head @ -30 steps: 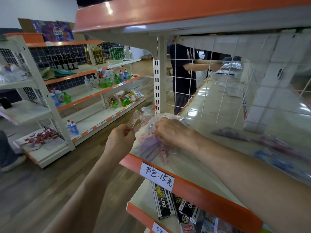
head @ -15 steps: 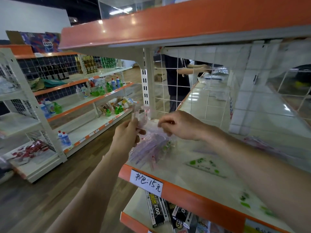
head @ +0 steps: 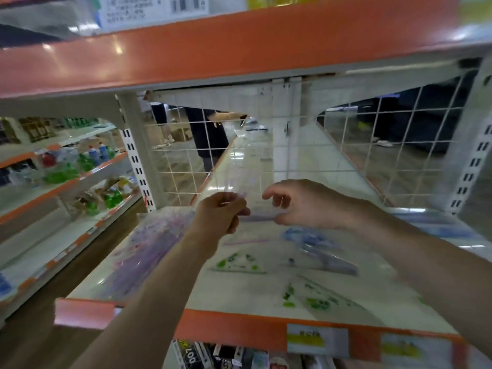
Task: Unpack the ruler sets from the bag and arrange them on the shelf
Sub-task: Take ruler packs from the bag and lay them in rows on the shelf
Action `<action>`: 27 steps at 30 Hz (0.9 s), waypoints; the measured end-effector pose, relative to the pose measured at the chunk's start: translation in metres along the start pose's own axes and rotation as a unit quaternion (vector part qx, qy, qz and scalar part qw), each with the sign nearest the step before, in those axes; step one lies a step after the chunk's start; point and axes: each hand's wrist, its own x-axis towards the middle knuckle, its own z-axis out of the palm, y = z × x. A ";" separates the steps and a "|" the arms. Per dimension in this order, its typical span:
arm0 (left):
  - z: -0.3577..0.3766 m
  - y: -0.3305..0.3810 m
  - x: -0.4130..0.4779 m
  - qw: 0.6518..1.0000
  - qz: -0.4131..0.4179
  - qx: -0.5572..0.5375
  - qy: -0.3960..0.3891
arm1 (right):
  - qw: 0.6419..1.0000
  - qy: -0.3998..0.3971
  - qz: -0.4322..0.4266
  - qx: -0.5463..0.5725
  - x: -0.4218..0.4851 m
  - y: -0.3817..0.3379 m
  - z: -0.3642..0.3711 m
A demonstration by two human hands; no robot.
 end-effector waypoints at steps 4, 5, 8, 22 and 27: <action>0.042 0.002 0.000 0.998 -0.031 -0.014 -0.046 | 0.996 0.042 0.032 -0.073 -0.028 0.030 -0.011; 0.051 0.002 0.000 0.998 -0.040 -0.011 -0.053 | 0.994 0.046 0.036 -0.098 -0.035 0.037 -0.014; 0.077 0.001 -0.002 0.995 -0.052 0.023 -0.086 | 0.988 0.036 0.064 -0.132 -0.056 0.058 -0.025; 0.152 -0.006 0.004 0.969 0.002 0.180 -0.166 | 0.964 0.024 0.240 -0.113 -0.102 0.169 -0.065; 0.157 -0.017 0.019 0.966 0.023 0.212 -0.147 | 0.952 0.017 0.281 -0.125 -0.092 0.199 -0.047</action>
